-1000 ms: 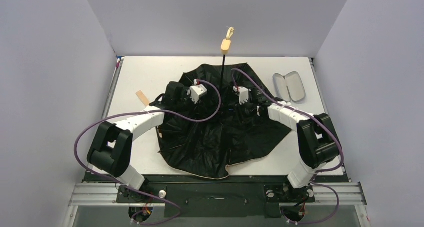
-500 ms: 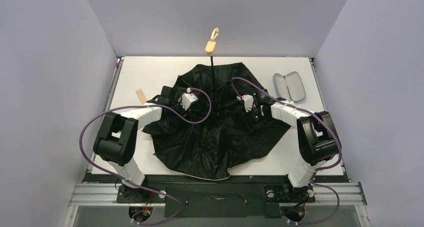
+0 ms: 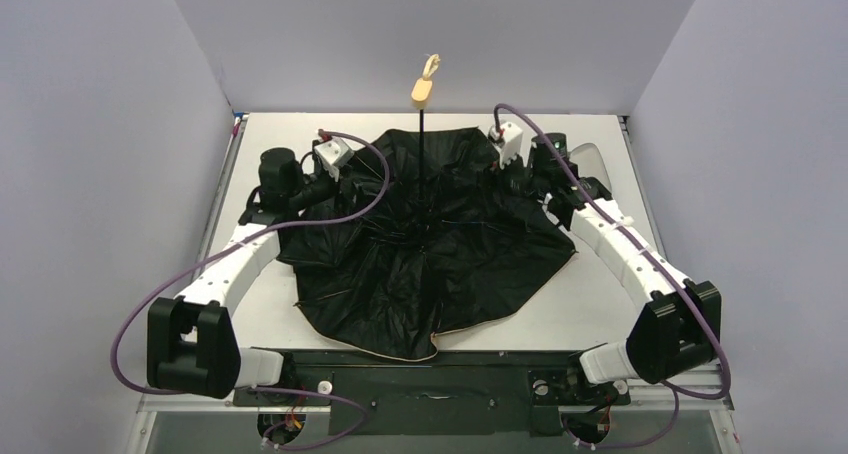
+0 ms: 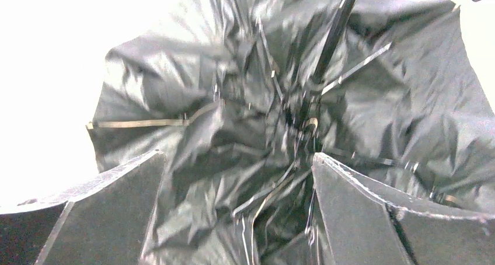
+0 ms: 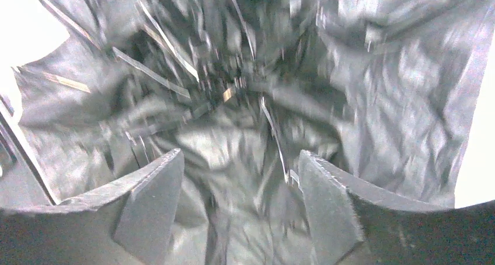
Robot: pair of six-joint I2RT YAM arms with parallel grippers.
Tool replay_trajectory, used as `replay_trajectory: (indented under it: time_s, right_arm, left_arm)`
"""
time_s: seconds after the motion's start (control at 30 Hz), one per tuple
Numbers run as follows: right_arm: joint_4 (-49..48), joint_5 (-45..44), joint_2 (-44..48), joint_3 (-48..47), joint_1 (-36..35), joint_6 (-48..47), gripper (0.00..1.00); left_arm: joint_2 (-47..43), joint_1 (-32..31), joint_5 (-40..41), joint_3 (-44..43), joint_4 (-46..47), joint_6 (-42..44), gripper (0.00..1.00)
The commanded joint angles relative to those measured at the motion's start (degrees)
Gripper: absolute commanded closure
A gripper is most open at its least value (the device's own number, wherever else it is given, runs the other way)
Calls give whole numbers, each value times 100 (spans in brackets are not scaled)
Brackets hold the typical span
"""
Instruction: Open the umbrella
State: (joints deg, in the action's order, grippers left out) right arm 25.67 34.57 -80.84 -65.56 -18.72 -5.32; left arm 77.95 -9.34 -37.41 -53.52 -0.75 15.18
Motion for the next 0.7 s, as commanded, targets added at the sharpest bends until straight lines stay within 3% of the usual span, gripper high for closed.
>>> replay_trajectory:
  time_s: [0.0,0.17,0.47,0.53,0.67]
  right_arm:
    - [-1813,171,25,-468,-231,1211,28]
    - [-2676,-327,-379,-1148,-776,1650,22]
    - [-3205,-720,-1109,-1846,-1293,842,19]
    - [-3418,-884,-1185,-1869,-1335,853,28]
    - [-3585,-958,-1236,-2001,-1362,967,62]
  left_arm:
    - [-146,-208,-183,456,2328,-1533,3]
    - [155,-817,770,248,2535,-1683,3]
    - [225,-939,452,996,4196,-1793,0]
    - [200,-1025,597,1144,4331,-1676,6]
    - [276,-1297,973,1357,4508,-1246,13]
